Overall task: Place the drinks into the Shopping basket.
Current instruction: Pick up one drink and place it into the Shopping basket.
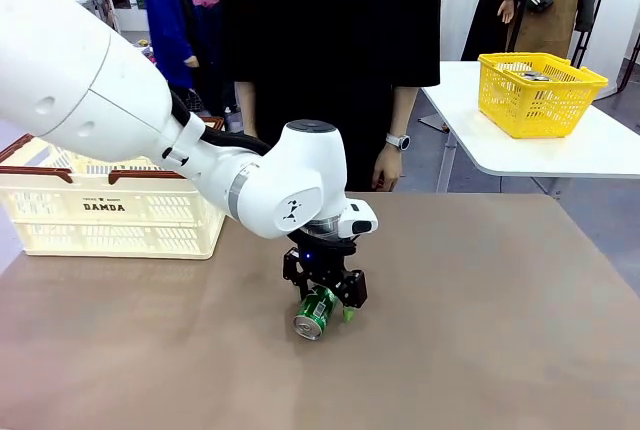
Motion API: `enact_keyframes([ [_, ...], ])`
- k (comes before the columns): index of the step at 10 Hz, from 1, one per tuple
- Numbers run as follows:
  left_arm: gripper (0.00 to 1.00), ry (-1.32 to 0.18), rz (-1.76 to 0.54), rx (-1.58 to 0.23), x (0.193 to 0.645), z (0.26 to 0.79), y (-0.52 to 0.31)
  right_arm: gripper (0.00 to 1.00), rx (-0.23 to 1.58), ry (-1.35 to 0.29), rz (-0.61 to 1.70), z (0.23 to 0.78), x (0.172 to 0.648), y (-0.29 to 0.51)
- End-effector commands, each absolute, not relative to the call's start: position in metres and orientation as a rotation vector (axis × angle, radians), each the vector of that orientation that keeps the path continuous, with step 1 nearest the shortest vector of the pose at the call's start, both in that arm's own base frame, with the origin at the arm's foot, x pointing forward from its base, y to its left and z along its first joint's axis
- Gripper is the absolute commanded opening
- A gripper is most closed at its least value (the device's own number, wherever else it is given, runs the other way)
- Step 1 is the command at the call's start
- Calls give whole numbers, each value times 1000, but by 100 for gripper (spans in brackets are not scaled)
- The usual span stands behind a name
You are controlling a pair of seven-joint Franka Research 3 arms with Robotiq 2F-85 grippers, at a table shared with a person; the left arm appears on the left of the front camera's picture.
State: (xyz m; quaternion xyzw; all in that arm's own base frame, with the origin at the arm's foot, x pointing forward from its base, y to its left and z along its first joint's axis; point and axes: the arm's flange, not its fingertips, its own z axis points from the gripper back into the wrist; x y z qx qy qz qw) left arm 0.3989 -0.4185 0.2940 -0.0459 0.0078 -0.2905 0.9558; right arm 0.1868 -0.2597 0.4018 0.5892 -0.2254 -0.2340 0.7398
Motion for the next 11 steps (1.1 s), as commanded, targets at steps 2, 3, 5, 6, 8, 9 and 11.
enact_keyframes([
  [2, 100, 4, -558, -71, 405, 297, -421, 100, 1302, -513, -507, 404, 188, -260],
  [3, 42, 2, -549, -54, 405, 295, -422, 100, 1302, -513, -507, 404, 188, -260],
  [5, 0, -10, -556, -42, 404, 295, -424, 100, 1302, -513, -507, 404, 188, -260],
  [6, 0, -18, -552, -36, 404, 296, -424, 100, 1302, -513, -507, 404, 188, -260],
  [8, 0, -36, -519, -22, 403, 295, -420, 100, 1302, -513, -507, 404, 188, -260],
  [9, 0, -35, -517, -24, 403, 296, -419, 100, 1302, -513, -507, 404, 188, -260],
  [11, 0, -55, -513, -13, 399, 305, -417, 100, 1302, -513, -507, 404, 188, -260],
])
